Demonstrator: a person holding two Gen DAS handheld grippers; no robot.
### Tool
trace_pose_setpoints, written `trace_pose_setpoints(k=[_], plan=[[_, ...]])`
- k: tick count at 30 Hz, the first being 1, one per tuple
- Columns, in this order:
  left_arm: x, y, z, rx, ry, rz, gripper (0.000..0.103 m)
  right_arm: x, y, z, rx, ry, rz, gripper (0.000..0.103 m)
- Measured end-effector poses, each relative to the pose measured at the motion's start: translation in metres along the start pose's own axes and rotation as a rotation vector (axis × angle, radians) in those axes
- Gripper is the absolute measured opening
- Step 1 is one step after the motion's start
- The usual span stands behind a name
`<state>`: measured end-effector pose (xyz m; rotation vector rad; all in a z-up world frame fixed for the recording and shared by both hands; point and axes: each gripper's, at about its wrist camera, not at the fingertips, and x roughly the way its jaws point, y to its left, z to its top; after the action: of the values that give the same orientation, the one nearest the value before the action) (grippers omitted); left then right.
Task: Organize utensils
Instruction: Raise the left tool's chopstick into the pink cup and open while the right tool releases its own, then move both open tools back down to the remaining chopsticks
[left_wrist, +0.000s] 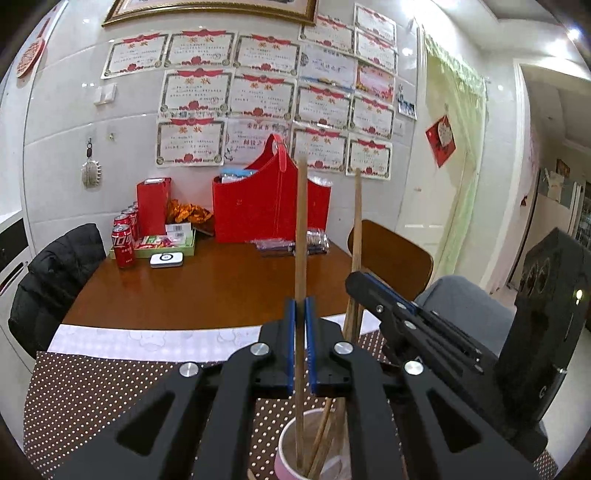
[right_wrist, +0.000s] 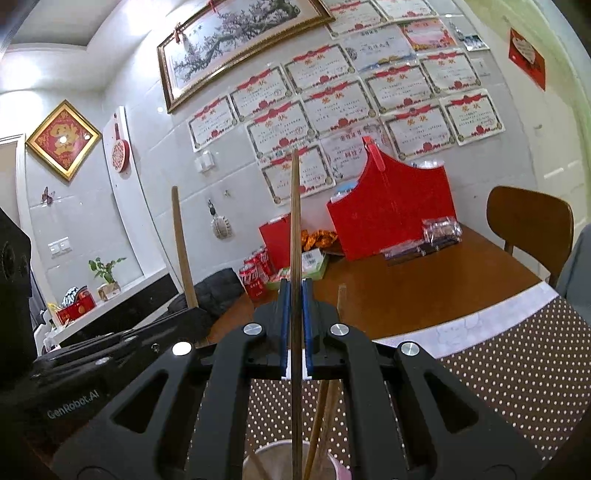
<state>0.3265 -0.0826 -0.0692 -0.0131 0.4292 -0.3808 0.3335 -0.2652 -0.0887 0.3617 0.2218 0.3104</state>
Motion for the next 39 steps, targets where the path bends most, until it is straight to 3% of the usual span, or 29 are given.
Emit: trace_pose_setpoints(k=[1,2,3,4,5,6,9,12,26,30,39], plan=[[-0.001,0.000,-0.002,0.008,0.006,0.010,0.023,-0.001,0.000,-0.002,0.003,0.013,-0.003,0.008],[-0.004,0.000,-0.004,0.009,-0.001,0.018,0.040,-0.003,-0.001,-0.003,0.010,0.020,-0.006,0.014],[-0.008,0.001,-0.005,0.007,-0.014,0.018,0.044,-0.006,-0.002,-0.003,0.016,0.022,-0.010,0.039],[-0.014,0.003,-0.005,0.001,-0.030,0.020,0.046,-0.011,-0.003,-0.004,0.024,0.022,-0.028,0.055],[-0.019,0.004,-0.005,-0.003,-0.042,0.022,0.059,-0.014,-0.005,-0.004,0.034,0.017,-0.045,0.077],[-0.027,0.007,-0.005,-0.005,-0.056,0.040,0.069,-0.024,-0.009,-0.003,0.054,-0.003,-0.051,0.086],[-0.046,0.009,-0.005,0.002,-0.090,0.086,0.070,-0.042,-0.014,0.000,0.078,-0.018,-0.062,0.097],[-0.060,0.011,-0.009,-0.001,-0.093,0.105,0.075,-0.059,-0.014,0.006,0.077,-0.011,-0.089,0.097],[-0.132,0.014,-0.047,-0.019,-0.062,0.172,0.075,-0.135,0.012,0.014,0.032,0.041,-0.145,0.097],[-0.148,0.012,-0.062,-0.008,-0.043,0.190,0.075,-0.147,0.022,0.005,0.013,0.098,-0.152,0.097],[-0.161,0.019,-0.121,-0.015,0.091,0.234,0.075,-0.171,0.038,-0.040,-0.019,0.233,-0.131,0.097]])
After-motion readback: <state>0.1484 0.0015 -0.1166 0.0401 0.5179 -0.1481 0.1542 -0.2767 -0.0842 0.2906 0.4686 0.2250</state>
